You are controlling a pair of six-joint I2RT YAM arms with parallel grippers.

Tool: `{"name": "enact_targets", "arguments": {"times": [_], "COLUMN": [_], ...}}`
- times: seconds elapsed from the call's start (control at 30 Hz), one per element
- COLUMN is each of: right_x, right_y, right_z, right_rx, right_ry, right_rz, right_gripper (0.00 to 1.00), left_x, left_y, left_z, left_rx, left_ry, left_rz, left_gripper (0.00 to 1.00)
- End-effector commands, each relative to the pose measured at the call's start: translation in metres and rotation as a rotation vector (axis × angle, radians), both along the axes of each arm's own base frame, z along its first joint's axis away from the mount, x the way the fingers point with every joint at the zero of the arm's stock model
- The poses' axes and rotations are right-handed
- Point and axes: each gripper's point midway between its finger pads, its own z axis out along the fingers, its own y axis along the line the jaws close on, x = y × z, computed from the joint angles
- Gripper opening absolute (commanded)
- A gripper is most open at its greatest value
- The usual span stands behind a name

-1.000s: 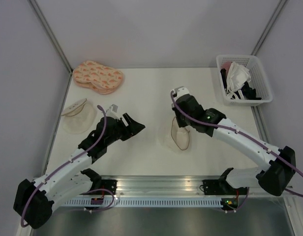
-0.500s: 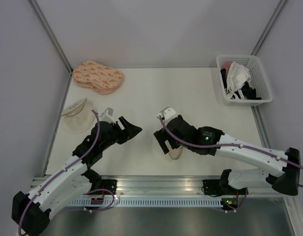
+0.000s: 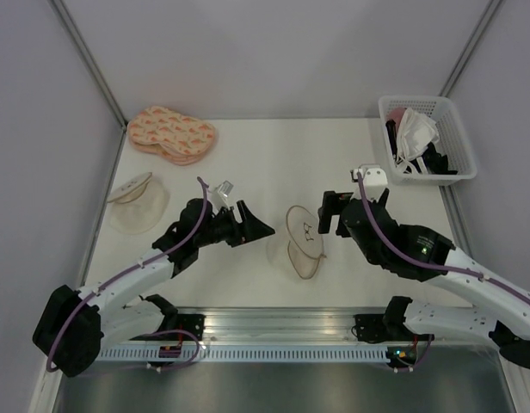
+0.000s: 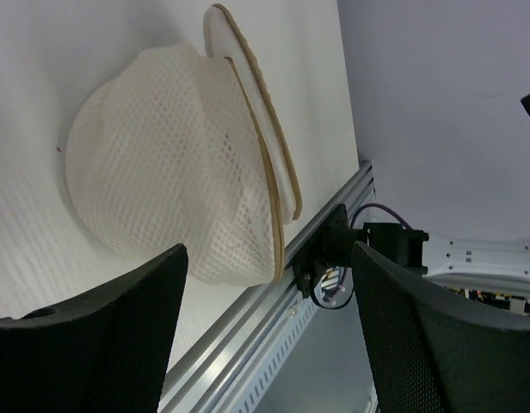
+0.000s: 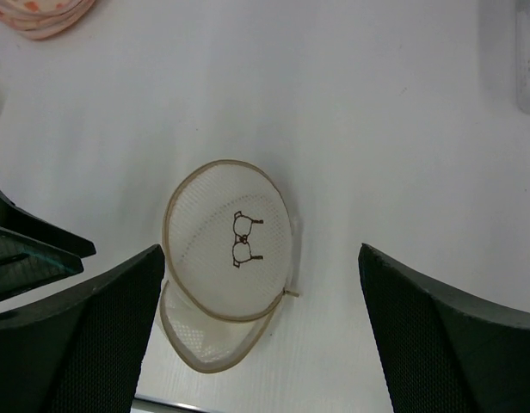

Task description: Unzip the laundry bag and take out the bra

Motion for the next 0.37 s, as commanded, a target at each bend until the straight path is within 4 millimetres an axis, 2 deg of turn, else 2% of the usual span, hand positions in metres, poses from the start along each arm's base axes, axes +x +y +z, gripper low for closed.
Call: {"name": "enact_targets", "arguments": {"times": [0.0, 0.13, 0.33], "right_x": [-0.006, -0.011, -0.012], "right_y": [-0.009, -0.004, 0.012], "right_z": [0.022, 0.029, 0.011], "right_rx": [0.108, 0.132, 0.101], "right_ry": [-0.059, -0.058, -0.006], "right_rz": [0.016, 0.065, 0.119], "right_gripper": [0.98, 0.98, 0.98], "left_x": [-0.005, -0.007, -0.009], "left_y": [-0.018, -0.028, -0.044], "left_z": [0.034, 0.036, 0.032], "left_rx": [-0.073, -0.06, -0.016], "left_ry": [-0.123, -0.143, -0.149], "left_rz": [-0.12, -0.162, -0.216], "left_gripper": [0.81, 0.82, 0.83]}}
